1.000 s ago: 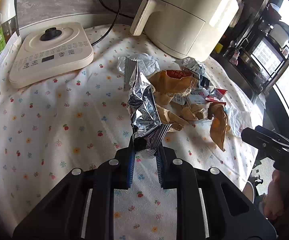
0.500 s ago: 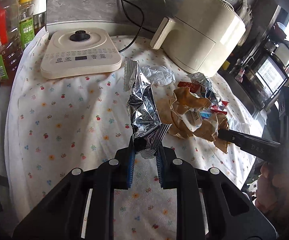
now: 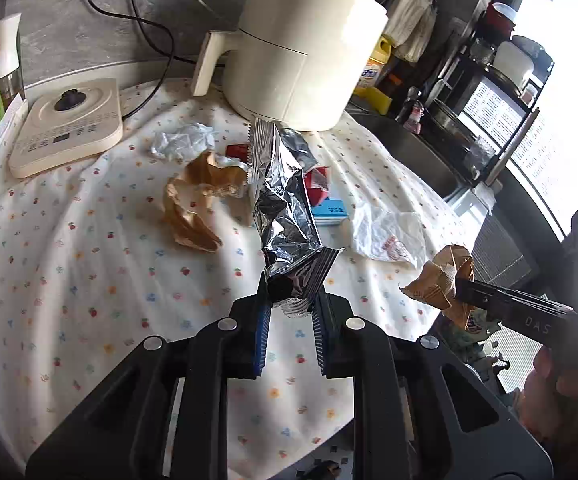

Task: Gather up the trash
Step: 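Carry the foil bag and brown paper over the white bin and release both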

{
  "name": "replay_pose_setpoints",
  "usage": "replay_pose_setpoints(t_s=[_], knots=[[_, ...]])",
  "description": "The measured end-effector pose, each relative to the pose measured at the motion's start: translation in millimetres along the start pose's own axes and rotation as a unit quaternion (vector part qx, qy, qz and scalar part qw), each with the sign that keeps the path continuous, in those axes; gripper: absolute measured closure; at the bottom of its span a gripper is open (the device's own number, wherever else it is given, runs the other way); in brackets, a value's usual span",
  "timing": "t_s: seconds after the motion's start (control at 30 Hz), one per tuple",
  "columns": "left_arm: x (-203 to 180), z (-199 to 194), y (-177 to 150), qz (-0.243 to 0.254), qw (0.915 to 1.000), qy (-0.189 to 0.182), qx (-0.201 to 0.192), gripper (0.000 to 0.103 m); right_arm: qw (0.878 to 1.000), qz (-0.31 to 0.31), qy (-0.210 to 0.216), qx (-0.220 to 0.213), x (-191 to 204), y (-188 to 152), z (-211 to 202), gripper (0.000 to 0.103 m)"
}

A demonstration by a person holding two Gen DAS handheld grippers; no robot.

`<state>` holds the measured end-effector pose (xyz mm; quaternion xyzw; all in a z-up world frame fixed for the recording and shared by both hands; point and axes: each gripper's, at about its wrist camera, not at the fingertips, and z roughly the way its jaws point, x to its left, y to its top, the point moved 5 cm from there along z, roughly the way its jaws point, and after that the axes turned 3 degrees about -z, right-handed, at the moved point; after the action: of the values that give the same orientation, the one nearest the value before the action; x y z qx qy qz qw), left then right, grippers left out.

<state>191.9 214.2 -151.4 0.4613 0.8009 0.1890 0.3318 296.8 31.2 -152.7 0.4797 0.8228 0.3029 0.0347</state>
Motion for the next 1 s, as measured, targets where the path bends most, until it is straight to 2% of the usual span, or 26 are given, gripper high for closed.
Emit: replay_pose_setpoints(t_s=[0.3,0.57,0.8,1.0], knots=[[-122,20,-39,0.060,0.9961,-0.055,0.034,0.084,0.994,0.086,-0.063,-0.030,-128,-53,-81,0.095],[-221,34,-81,0.117,0.9862,-0.096,0.065,0.084,0.981,0.157,-0.108,-0.037,-226,-112,-130,0.095],[-295,44,-119,0.154,0.9760,-0.128,0.084,0.084,0.969,0.198,-0.140,-0.042,-286,-159,-166,0.094],[-339,51,-153,0.180,0.9670,-0.148,0.102,0.084,0.961,0.229,-0.152,-0.037,-320,-199,-181,0.092]])
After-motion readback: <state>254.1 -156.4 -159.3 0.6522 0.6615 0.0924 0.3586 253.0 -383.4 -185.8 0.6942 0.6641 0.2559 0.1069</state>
